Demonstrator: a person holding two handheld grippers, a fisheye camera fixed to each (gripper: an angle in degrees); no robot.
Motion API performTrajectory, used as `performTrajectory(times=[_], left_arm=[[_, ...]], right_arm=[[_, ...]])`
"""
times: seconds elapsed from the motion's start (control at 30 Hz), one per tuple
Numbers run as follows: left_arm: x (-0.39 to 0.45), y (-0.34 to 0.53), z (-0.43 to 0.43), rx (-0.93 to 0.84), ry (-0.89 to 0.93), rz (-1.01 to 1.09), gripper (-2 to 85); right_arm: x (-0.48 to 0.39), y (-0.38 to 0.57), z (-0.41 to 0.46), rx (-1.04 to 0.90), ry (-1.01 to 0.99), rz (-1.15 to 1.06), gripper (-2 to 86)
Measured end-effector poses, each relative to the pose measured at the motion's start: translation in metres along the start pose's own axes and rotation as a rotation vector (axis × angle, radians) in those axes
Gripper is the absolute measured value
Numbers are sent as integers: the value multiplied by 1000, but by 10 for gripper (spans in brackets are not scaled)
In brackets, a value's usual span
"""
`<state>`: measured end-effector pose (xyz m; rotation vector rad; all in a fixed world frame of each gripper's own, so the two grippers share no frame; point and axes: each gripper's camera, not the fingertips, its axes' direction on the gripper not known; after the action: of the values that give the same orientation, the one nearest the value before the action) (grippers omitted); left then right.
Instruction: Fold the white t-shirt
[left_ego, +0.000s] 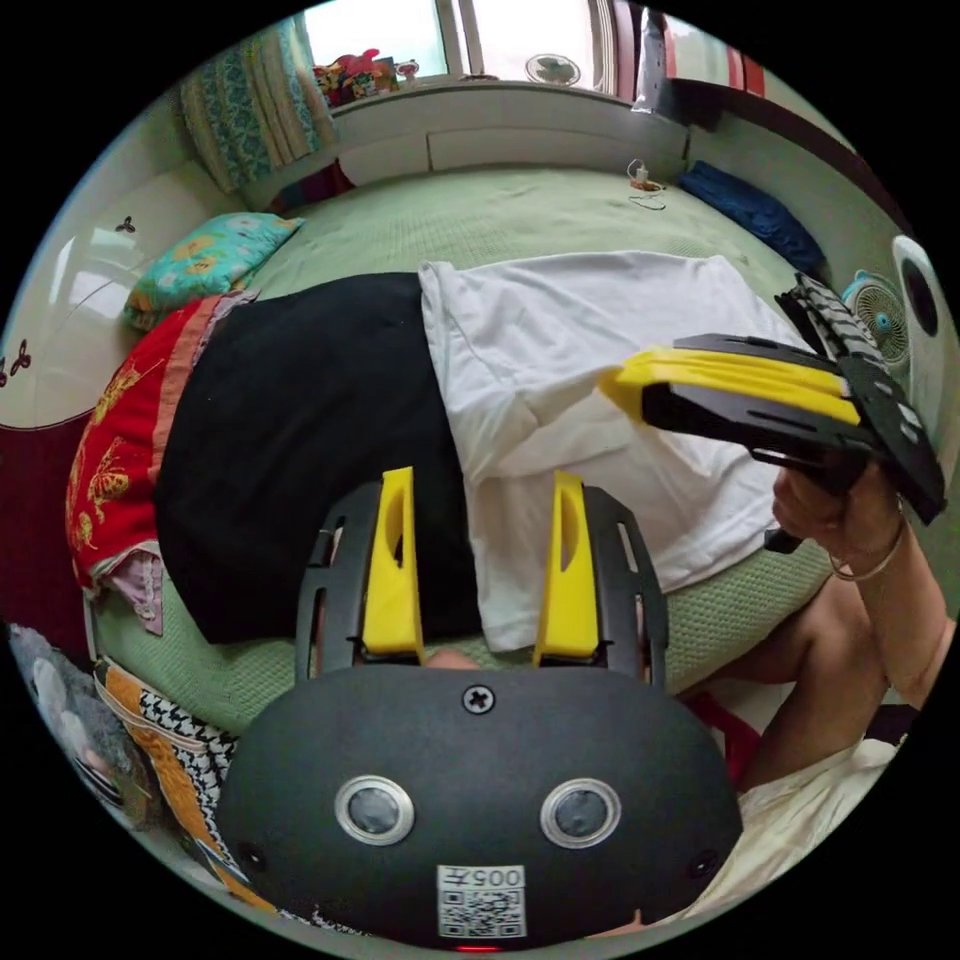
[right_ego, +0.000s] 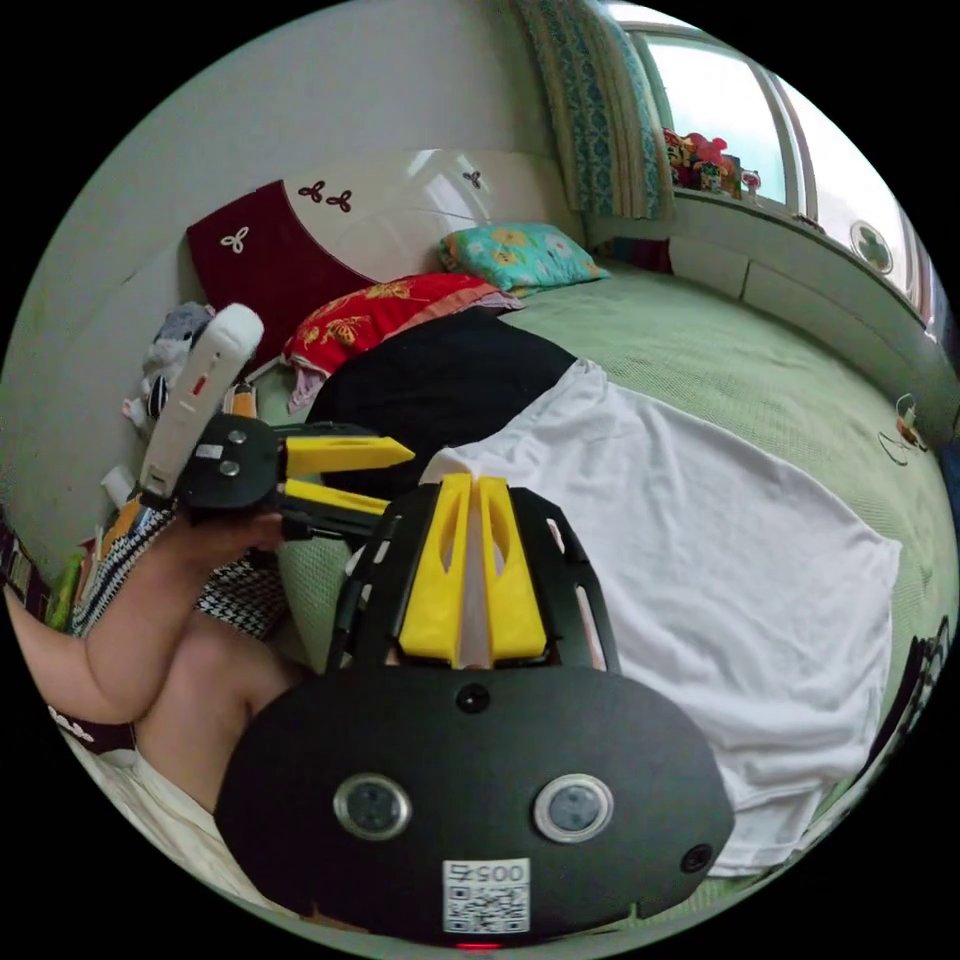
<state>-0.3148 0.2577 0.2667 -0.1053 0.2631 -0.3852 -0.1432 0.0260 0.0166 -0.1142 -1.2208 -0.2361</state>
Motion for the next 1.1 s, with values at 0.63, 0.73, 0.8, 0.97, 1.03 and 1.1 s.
performTrajectory(times=[0.63, 0.73, 0.8, 0.97, 1.03, 1.1], left_arm=[[-38, 0, 22, 81, 581, -348, 1], [-40, 2, 31, 6, 512, -356, 2], [-36, 4, 36, -25, 444, -356, 4], [-19, 5, 31, -9, 171, -354, 5], [-8, 1, 31, 39, 122, -335, 10], [10, -8, 36, 105, 125, -290, 24]], right_arm=[[1, 5, -35, 94, -89, -38, -16], [-2, 6, -14, -21, -119, -45, -16], [-6, 8, 0, -75, -118, -53, -13], [-24, 12, 35, -247, -84, -104, 15], [-37, 13, 41, -304, -63, -146, 42], [-49, 12, 38, -310, -50, -195, 61]])
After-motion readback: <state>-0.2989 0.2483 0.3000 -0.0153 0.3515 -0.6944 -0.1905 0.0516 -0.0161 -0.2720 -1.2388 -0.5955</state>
